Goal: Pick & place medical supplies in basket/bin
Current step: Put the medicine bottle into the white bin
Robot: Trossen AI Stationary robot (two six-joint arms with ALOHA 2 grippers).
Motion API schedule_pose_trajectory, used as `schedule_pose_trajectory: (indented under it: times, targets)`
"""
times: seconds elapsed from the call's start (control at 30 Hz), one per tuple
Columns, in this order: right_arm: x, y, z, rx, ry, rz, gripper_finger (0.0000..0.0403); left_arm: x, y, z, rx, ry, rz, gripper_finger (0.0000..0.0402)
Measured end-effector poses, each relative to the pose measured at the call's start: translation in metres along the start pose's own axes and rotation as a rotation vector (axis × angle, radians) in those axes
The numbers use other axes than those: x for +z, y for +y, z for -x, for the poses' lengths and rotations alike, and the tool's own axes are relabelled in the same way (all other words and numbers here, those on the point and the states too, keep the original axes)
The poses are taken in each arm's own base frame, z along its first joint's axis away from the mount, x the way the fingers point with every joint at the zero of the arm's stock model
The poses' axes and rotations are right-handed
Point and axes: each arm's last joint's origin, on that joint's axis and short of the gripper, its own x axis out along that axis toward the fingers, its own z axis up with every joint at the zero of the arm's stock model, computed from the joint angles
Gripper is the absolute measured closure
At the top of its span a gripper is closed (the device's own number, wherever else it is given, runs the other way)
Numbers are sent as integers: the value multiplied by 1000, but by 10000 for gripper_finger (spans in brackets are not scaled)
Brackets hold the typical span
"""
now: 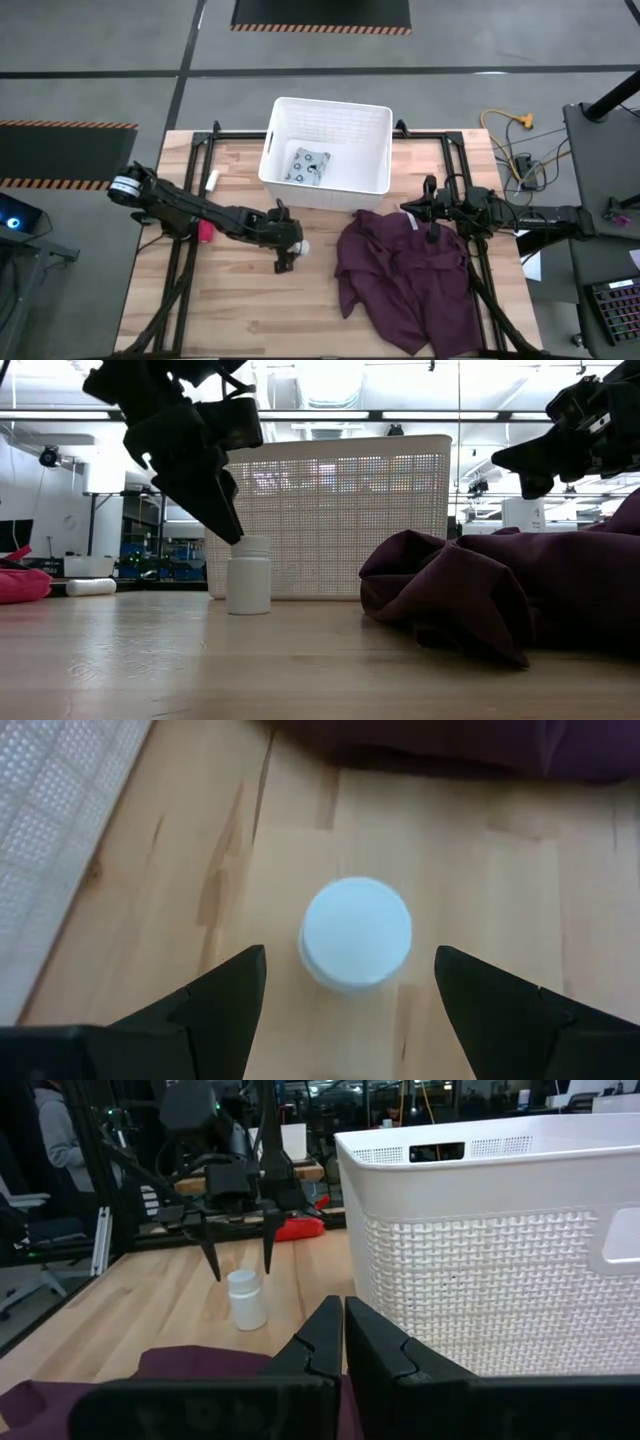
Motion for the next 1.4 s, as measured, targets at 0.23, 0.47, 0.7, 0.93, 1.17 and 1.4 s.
schedule_pose_trajectory:
  times: [0.23, 0.47, 0.7, 0.93, 1.17, 1.4]
  targets:
    - [0, 0, 0, 0, 0, -7, 394, -6, 1, -9, -13, -65, 13, 128]
    - [-1, 0, 0, -1, 7, -9, 394, -7, -1, -23, -2, -32, 8, 128]
    - [-2, 0, 0, -2, 18, -11, 394, -9, -2, -32, 9, -7, 29, 128]
    - [-2, 0, 0, -2, 19, -11, 394, -8, -2, -34, 20, -23, 32, 173]
    - [-2, 0, 0, -2, 22, -11, 394, -3, -2, -33, 16, -55, 54, 237]
    - [-2, 0, 0, -3, 25, -11, 394, 51, -7, -13, -23, -207, 145, 238]
